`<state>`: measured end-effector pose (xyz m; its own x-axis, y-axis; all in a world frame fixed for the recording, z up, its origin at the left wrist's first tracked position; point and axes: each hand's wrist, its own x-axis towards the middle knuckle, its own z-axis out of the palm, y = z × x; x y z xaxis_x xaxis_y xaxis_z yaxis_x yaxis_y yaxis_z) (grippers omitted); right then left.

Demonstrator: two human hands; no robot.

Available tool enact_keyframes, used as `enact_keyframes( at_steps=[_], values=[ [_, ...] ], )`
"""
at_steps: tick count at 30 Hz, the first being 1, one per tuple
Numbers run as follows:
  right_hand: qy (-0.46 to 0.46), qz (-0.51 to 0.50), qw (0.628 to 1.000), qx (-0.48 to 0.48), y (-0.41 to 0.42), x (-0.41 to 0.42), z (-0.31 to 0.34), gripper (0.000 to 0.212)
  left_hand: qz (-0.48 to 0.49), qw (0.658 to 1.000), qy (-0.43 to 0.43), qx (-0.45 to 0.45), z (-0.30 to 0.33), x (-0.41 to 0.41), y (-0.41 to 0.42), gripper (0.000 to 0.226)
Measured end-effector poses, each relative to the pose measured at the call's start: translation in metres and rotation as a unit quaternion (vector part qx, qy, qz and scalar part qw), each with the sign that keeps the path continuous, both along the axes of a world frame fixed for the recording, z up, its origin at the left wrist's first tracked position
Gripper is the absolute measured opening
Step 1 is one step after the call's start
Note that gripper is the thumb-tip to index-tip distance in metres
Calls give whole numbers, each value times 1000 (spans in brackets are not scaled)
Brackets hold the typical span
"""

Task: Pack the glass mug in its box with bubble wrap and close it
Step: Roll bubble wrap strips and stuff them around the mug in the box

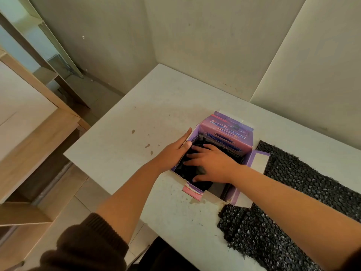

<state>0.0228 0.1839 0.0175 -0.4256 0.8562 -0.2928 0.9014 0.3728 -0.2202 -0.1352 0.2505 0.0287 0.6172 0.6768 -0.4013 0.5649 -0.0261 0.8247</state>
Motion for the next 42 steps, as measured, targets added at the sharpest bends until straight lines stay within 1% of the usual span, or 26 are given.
enact_keyframes(
  at_steps=[2, 6, 12, 15, 17, 18, 20, 21, 22, 23, 25, 26, 27, 29, 30, 31, 32, 34, 36, 39, 40, 42],
  values=[
    [-1, 34, 999, -18, 3, 3, 0, 61, 2, 1000, -1, -4, -2, 0, 0, 49],
    [-31, 68, 997, -19, 9, 1, -2, 63, 2, 1000, -4, -3, -4, 0, 1, 49],
    [-88, 80, 993, 2, 9, -4, -6, 65, -2, 1000, 4, 1, -6, 0, 2, 49],
    [-93, 68, 993, 7, 5, -4, -7, 65, -6, 1000, 13, 8, -5, 0, 2, 49],
    [-66, 50, 997, 6, 2, -2, -2, 66, -10, 999, 24, 19, -5, -1, 3, 49],
    [-37, 26, 999, 11, 0, -2, 4, 66, -12, 999, 28, 25, -4, -1, 4, 50],
    [56, -66, 996, 35, -6, 2, 17, 59, -20, 999, 28, 38, 1, -1, 8, 51],
    [113, -127, 984, 51, -10, 6, 23, 53, -20, 998, 30, 47, 4, 0, 9, 51],
    [165, -193, 964, 72, -16, 10, 29, 47, -15, 997, 32, 66, 9, 3, 10, 50],
    [208, -261, 938, 93, -24, 14, 35, 40, -3, 995, 31, 97, 13, 7, 11, 47],
    [280, -386, 870, 124, -42, 22, 45, 31, 22, 981, 28, 191, 21, 17, 9, 41],
    [310, -438, 832, 141, -52, 25, 49, 28, 25, 967, 38, 251, 24, 23, 7, 38],
    [332, -483, 794, 160, -63, 26, 53, 25, 20, 946, 55, 320, 26, 30, 3, 36],
    [336, -556, 731, 210, -88, 29, 57, 22, -8, 889, 64, 453, 30, 48, -12, 32],
    [328, -586, 702, 235, -101, 31, 57, 22, -32, 869, 46, 492, 33, 60, -24, 32],
    [319, -614, 675, 257, -115, 32, 55, 22, -66, 862, 16, 503, 34, 71, -38, 31],
    [307, -639, 650, 273, -130, 33, 53, 21, -112, 862, -26, 493, 36, 82, -55, 30],
    [282, -683, 611, 283, -160, 34, 45, 22, -210, 864, -115, 442, 35, 97, -89, 29],
    [249, -718, 591, 269, -194, 36, 32, 23, -298, 852, -168, 396, 32, 107, -126, 32],
    [196, -756, 589, 208, -249, 38, 5, 25, -416, 803, -212, 370, 18, 112, -183, 36],
    [178, -762, 594, 188, -268, 38, -4, 26, -442, 798, -203, 355, 11, 112, -201, 38],
    [138, -760, 615, 160, -302, 40, -21, 26, -475, 809, -136, 319, -6, 113, -227, 43]
  ],
)
